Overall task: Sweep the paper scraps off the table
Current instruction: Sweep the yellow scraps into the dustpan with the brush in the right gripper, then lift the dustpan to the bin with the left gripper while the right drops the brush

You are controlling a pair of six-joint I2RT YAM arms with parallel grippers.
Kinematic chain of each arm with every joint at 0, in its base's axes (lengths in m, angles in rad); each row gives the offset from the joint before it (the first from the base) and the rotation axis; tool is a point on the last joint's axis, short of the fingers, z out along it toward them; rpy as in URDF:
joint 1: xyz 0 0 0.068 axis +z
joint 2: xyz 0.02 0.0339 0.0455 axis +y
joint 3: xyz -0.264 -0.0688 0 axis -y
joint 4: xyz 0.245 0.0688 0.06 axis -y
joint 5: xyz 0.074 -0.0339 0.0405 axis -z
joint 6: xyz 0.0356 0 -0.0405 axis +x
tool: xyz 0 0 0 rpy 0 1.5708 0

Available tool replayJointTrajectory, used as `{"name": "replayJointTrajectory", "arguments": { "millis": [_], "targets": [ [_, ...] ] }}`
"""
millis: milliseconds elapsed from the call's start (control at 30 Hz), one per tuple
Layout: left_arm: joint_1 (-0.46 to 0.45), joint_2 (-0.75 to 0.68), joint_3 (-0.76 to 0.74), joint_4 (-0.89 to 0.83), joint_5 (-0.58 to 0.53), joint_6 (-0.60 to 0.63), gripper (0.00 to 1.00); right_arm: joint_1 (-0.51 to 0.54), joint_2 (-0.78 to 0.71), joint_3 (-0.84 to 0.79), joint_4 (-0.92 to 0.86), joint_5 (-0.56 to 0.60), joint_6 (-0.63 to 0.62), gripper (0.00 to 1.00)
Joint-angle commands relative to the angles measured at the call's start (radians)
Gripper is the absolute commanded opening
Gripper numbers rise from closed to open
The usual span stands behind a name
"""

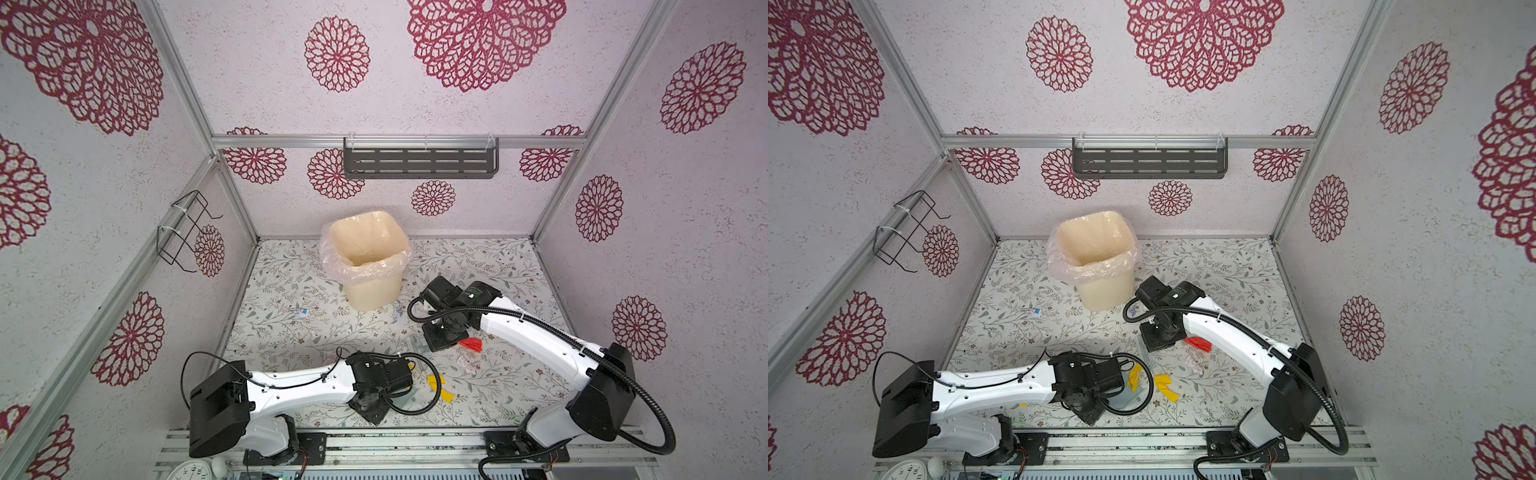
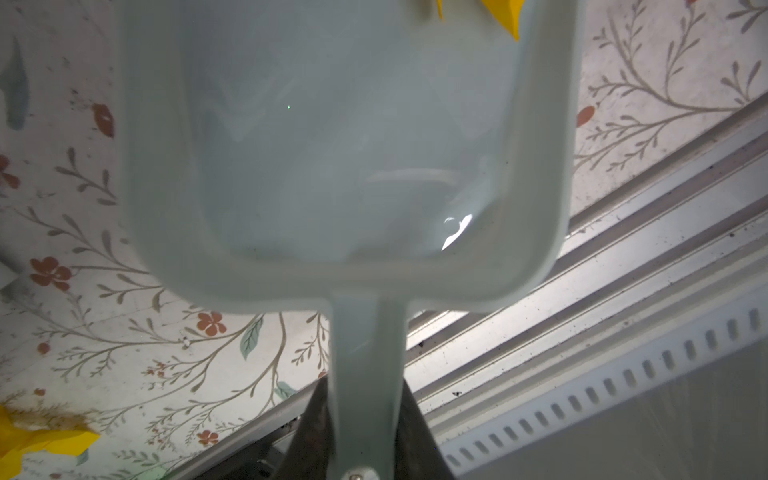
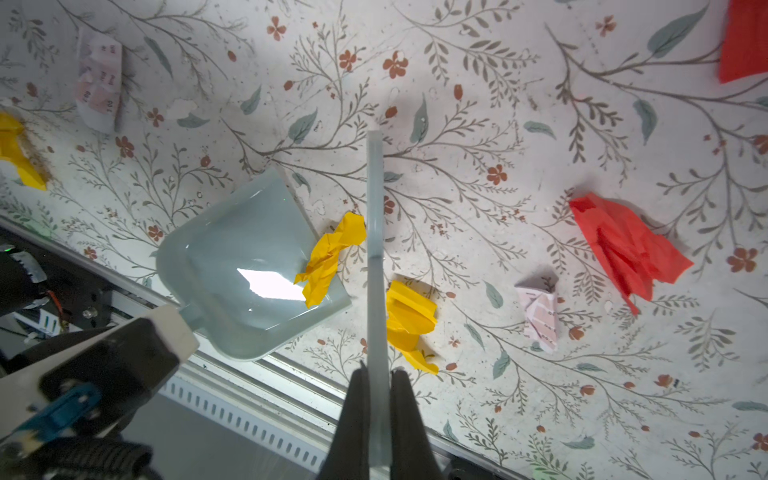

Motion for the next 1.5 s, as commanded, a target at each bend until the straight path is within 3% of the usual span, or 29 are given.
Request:
{"name": "replayJointTrajectory", "arguments": {
  "millis": [0, 267, 567, 900, 1133, 1467],
  "targets": [
    [-0.007, 0.011, -0.002, 0.024, 0.003, 0.014, 0.00, 0.028, 0.003, 0.036, 0.007, -0.062, 0.026, 0.00],
    [0.002, 0.007, -0.008, 0.037, -0.002, 0.009, 0.00, 0.052, -0.031, 0.051, 0.056, -0.191, 0.040, 0.00],
    [0.002, -0.038, -0.033, 0.082, -0.025, -0.007, 0.00, -0.039, -0.115, 0.061, 0.030, -0.036, 0.053, 0.00],
    [0.000, -0.188, -0.016, 0.049, -0.156, -0.040, 0.00, -0.208, -0.224, 0.014, 0.063, -0.027, 0.038, 0.00],
    [-0.003, -0.270, 0.127, -0.071, -0.234, -0.052, 0.00, -0.320, -0.271, -0.043, 0.105, -0.074, 0.003, 0.00],
    [-0.020, -0.258, 0.436, -0.218, -0.339, -0.006, 0.00, -0.440, -0.335, -0.138, 0.158, -0.157, -0.017, 0.00]
  ]
}}
